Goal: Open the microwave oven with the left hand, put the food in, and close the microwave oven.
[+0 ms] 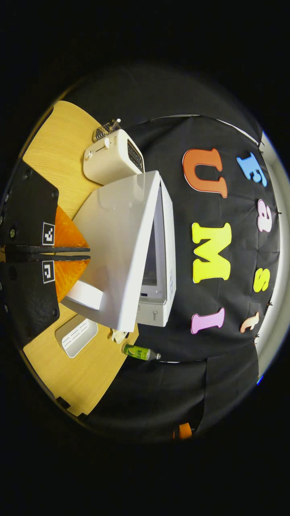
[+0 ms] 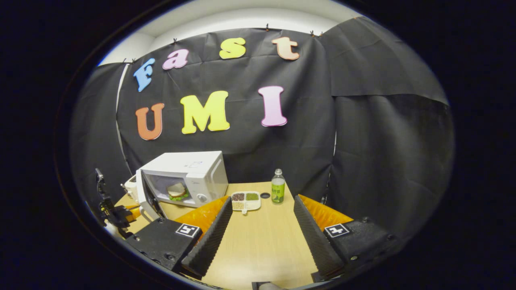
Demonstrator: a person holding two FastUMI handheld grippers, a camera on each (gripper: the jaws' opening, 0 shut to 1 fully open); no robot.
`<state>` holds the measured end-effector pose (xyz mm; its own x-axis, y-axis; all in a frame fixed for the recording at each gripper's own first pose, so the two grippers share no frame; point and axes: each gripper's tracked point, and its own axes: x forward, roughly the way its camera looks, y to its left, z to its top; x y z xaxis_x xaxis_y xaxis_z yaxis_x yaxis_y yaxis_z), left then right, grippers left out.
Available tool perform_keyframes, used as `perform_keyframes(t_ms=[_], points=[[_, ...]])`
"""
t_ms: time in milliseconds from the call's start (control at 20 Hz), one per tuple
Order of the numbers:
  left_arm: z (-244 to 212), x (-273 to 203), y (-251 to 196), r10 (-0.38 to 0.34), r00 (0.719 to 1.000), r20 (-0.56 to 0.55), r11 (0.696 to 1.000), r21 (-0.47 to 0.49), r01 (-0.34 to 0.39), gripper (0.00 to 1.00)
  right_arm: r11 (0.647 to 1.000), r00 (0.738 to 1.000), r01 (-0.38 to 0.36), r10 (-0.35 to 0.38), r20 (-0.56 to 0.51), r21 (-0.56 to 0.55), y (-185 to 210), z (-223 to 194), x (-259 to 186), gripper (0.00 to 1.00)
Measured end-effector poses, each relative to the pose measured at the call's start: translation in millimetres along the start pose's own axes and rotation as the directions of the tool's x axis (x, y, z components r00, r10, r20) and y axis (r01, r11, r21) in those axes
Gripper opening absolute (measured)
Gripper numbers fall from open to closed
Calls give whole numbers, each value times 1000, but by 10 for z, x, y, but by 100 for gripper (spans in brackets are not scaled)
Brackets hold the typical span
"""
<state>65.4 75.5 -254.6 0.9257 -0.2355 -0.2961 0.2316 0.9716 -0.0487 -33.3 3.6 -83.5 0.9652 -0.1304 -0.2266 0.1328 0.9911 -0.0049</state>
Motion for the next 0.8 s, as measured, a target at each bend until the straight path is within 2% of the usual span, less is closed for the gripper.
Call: perform_keyframes(t_ms=[450,800], points=[[150,458,-403,-56,998,-3,998,28,56,0,1000,1000,-1,1,-17,6,-97,6,168,98],[235,874,-542,-79,997,-7,996,40,79,0,1000,999,17,-17,-40,0,-224,21,298,98]])
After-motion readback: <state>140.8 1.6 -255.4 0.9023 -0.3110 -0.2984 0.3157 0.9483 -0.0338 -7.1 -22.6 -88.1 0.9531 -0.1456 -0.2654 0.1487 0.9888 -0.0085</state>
